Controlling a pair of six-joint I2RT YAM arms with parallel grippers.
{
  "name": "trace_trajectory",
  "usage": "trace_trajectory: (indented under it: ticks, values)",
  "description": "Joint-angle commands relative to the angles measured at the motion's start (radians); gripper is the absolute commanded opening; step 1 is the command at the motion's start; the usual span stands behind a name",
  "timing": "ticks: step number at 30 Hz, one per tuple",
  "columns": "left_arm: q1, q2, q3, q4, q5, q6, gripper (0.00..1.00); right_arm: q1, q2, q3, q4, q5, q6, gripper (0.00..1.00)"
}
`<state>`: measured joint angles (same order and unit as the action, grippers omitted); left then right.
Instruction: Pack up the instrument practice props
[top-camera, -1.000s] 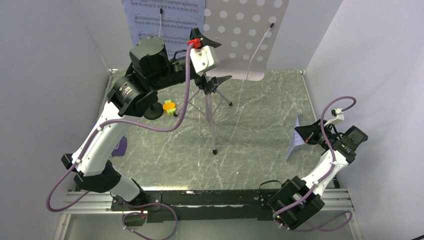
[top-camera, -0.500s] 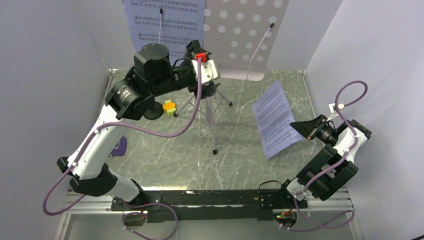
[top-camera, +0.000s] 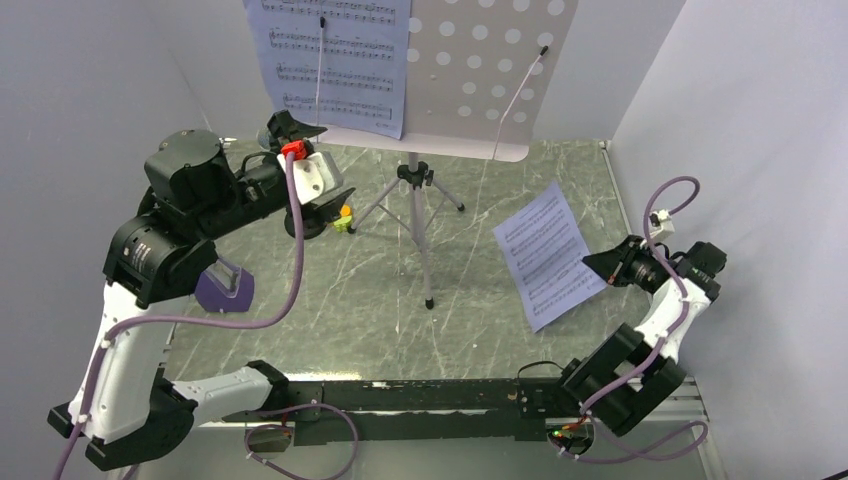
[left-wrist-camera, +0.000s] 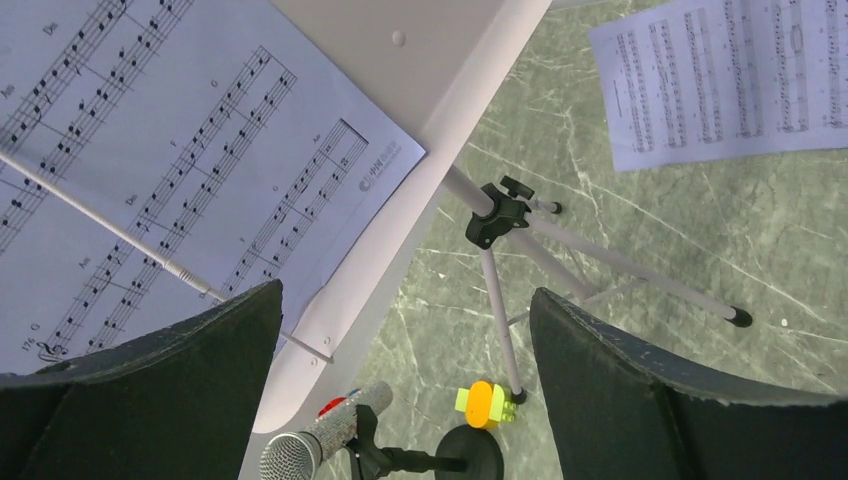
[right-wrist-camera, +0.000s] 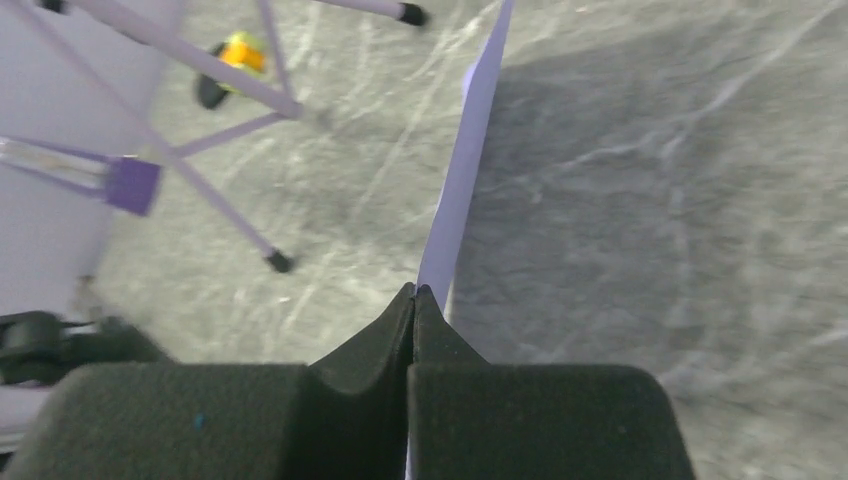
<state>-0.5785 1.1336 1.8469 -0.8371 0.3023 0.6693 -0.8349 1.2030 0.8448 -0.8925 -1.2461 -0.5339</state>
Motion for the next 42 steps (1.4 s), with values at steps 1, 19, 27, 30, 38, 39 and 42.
trace_trajectory:
  ticks: [1, 19, 27, 30, 38, 39, 42]
  values:
    - [0.043, -0.006, -0.016, -0.005, 0.067, -0.025, 0.97, 0.035, -0.083, -0.048, 0.374, 0.266, 0.260, 0.00]
    - [0.085, -0.047, -0.043, -0.011, 0.110, -0.038, 0.97, 0.030, 0.036, -0.068, 0.535, 0.761, 0.351, 0.00]
    - [0.087, -0.060, -0.051, -0.016, 0.098, -0.030, 0.97, 0.026, 0.135, -0.032, 0.576, 0.874, 0.264, 0.00]
    - [0.089, -0.061, -0.052, -0.016, 0.098, -0.030, 0.97, 0.026, 0.154, -0.032, 0.582, 0.865, 0.262, 0.00]
    - [0.098, -0.063, -0.055, -0.014, 0.113, -0.038, 0.97, 0.026, 0.175, -0.069, 0.643, 0.927, 0.255, 0.00]
    - [0.100, -0.064, -0.055, -0.014, 0.113, -0.038, 0.97, 0.026, 0.172, -0.077, 0.657, 0.936, 0.252, 0.00]
    - [0.103, -0.066, -0.054, -0.013, 0.113, -0.039, 0.97, 0.026, 0.176, -0.086, 0.676, 0.954, 0.244, 0.00]
